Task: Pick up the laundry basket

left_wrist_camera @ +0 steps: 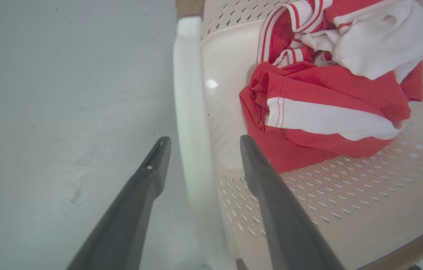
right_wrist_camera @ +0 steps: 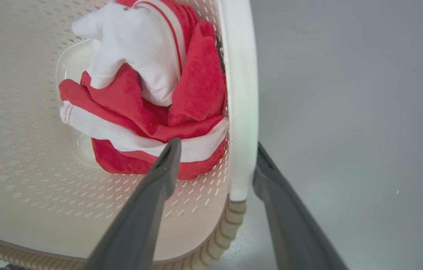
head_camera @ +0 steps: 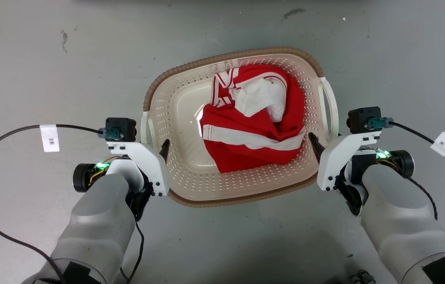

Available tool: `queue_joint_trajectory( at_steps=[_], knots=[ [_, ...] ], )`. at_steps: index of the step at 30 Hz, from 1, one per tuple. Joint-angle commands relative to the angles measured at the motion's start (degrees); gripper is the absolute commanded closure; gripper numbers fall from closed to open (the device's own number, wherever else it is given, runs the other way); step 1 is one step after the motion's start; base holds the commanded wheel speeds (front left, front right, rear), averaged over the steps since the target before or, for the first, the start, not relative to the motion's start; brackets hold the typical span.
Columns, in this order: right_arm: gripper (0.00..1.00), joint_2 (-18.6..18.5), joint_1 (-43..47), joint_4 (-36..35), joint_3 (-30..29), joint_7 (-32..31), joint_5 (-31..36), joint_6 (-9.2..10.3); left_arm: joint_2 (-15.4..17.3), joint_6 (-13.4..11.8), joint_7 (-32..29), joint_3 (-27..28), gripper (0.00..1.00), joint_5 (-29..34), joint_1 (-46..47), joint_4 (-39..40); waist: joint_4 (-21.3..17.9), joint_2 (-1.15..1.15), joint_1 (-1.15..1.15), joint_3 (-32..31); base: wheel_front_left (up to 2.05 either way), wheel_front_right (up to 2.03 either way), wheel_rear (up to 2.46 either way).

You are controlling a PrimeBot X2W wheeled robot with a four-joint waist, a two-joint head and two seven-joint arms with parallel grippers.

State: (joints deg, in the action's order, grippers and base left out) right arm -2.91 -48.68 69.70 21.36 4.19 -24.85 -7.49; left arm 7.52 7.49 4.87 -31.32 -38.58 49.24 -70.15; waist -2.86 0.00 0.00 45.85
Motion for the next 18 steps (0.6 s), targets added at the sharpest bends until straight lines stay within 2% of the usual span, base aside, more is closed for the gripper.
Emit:
queue_joint_trajectory(
  at_steps=[1,9,18],
  knots=[
    [1.00,0.2,-0.9,0.0,0.9,0.0,-1.0,-0.01,0.0,0.0,-0.4,-0.2,1.00,-0.8,1.0,-0.2,-0.1,0.00,0.00,0.2,0.00,0.00,0.00],
    [1.00,0.4,-1.2,0.2,3.9,-0.1,-4.6,-0.08,-0.2,0.1,-0.9,-2.3,1.00,-2.4,1.3,0.5,-0.1,0.00,0.00,-0.2,0.00,0.00,0.00],
    [1.00,0.8,0.4,-0.2,7.9,-5.2,-9.8,-0.35,-1.0,0.3,-4.8,-5.6,1.00,-5.2,0.9,2.0,0.7,0.00,0.00,-4.9,0.00,0.00,0.00]
  ],
)
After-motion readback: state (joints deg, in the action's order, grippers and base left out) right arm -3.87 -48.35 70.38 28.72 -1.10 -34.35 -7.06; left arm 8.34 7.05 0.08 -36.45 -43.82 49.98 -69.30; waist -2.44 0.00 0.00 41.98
